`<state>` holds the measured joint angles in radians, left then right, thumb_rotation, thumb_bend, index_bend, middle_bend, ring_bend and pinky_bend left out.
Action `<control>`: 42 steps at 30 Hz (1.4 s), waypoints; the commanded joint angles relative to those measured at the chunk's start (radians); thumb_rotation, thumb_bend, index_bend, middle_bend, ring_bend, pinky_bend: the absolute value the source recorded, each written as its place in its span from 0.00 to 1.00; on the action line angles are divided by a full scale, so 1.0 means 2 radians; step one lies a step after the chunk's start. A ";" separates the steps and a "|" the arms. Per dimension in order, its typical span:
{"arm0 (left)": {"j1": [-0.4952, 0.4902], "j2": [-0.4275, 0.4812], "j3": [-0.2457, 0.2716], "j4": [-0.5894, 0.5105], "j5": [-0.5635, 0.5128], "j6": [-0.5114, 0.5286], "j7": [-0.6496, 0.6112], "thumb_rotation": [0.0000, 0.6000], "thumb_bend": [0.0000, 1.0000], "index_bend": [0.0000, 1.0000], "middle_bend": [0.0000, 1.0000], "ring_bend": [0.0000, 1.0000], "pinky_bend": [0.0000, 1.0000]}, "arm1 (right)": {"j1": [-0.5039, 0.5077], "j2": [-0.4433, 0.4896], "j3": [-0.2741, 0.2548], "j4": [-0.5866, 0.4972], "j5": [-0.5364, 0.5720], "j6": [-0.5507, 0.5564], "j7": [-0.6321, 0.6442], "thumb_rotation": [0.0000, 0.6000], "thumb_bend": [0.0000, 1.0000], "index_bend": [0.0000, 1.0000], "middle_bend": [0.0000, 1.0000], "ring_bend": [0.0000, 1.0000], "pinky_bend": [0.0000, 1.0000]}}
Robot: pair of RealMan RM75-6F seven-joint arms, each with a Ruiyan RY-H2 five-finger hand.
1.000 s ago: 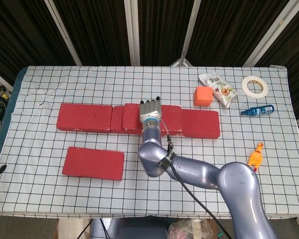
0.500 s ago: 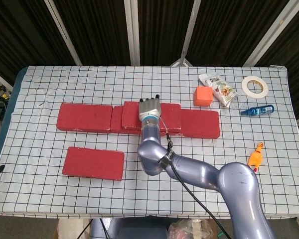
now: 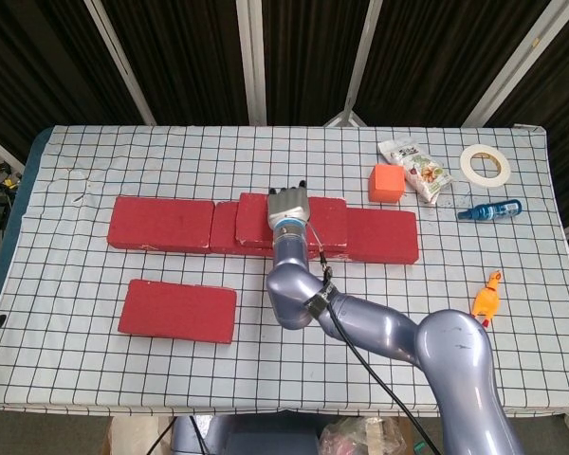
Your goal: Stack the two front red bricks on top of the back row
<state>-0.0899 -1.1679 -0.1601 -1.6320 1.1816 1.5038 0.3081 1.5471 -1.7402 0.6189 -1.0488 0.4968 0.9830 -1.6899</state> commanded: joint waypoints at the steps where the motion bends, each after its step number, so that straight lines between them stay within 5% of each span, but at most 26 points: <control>1: 0.000 0.000 0.000 0.000 0.000 0.000 0.000 1.00 0.07 0.11 0.00 0.00 0.10 | -0.001 -0.001 0.002 0.001 -0.001 0.000 -0.002 1.00 0.24 0.01 0.29 0.18 0.00; 10: -0.001 -0.001 -0.001 0.001 -0.002 -0.001 0.001 1.00 0.07 0.11 0.00 0.00 0.10 | -0.005 -0.006 0.010 0.003 -0.003 0.001 -0.006 1.00 0.24 0.01 0.28 0.17 0.00; 16: -0.001 -0.001 -0.002 0.002 -0.004 -0.001 0.002 1.00 0.07 0.11 0.00 0.00 0.10 | -0.008 -0.009 0.014 0.005 -0.005 -0.002 -0.008 1.00 0.24 0.01 0.09 0.00 0.00; 21: -0.001 -0.001 -0.002 0.003 -0.005 -0.002 0.002 1.00 0.07 0.11 0.00 0.00 0.10 | -0.009 -0.009 0.017 0.004 -0.011 -0.001 -0.004 1.00 0.24 0.01 0.00 0.00 0.00; 35: -0.001 -0.001 -0.002 0.003 -0.004 -0.003 0.000 1.00 0.07 0.11 0.00 0.00 0.10 | -0.013 -0.002 0.023 -0.015 -0.016 0.011 -0.001 1.00 0.24 0.00 0.00 0.00 0.00; 42: -0.006 -0.005 0.003 0.006 0.001 -0.008 0.009 1.00 0.07 0.11 0.00 0.00 0.10 | -0.041 0.051 0.047 -0.105 -0.049 0.008 0.054 1.00 0.24 0.00 0.00 0.00 0.00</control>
<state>-0.1004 -1.1774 -0.1558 -1.6198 1.1820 1.4882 0.3256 1.4948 -1.6912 0.6908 -1.1764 0.4271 0.9982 -1.6289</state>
